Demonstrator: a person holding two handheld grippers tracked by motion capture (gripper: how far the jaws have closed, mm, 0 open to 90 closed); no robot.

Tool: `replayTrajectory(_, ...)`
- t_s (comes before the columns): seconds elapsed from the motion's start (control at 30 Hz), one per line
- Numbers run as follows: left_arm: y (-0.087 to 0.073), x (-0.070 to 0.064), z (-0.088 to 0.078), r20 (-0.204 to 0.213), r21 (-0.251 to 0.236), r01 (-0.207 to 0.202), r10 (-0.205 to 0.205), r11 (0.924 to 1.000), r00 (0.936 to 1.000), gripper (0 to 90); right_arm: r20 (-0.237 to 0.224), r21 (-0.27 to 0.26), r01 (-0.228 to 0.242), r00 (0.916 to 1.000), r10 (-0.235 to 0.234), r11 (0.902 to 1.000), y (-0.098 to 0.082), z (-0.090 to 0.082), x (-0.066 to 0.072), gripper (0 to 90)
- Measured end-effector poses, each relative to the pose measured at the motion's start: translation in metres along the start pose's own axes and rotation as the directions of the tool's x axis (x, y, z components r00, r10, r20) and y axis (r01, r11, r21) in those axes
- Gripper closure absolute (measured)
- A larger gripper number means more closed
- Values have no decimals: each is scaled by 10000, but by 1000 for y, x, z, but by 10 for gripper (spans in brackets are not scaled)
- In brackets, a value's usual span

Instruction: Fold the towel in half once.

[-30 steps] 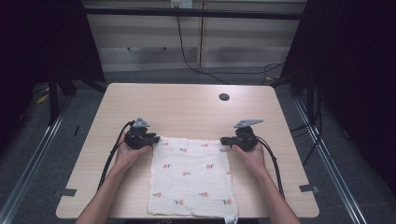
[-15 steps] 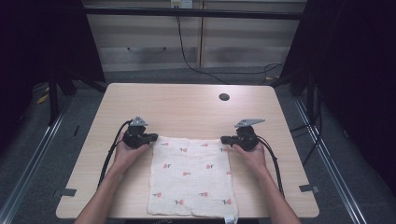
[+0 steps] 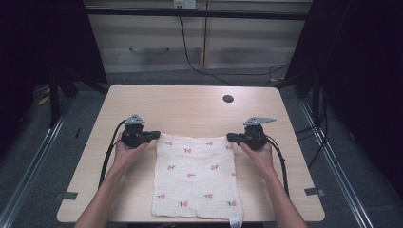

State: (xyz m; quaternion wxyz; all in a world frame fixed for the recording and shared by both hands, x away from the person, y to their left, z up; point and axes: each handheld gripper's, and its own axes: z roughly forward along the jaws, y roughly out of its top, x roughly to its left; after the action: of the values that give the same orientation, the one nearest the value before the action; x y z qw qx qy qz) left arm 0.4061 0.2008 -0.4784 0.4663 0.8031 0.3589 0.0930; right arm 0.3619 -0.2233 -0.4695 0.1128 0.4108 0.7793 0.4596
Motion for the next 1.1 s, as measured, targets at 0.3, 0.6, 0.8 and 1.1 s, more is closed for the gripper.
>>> replayTrajectory(0.3, 7, 3, -10, -125, -437, 159, -165, 9989, 9998, 879, 21, -219, 4, 10000, -4, 9998, 16, -1, -3, 864)
replayTrajectory(0.6, 23, 1, -20, 18, -875, 255, -255, 9958, 9997, 879, 118, -404, 32, 9999, -27, 9992, 38, -5, -10, 865)
replayTrajectory(0.8, 57, -4, -30, -72, -1200, -73, 65, 9927, 10000, 879, 336, -748, 204, 9993, -179, 9970, 56, -18, -10, 865)
replayTrajectory(1.1, 85, -16, -38, -80, -1561, -610, 605, 9859, 9981, 879, 645, -820, 371, 9974, -318, 9959, 66, -37, -19, 865)
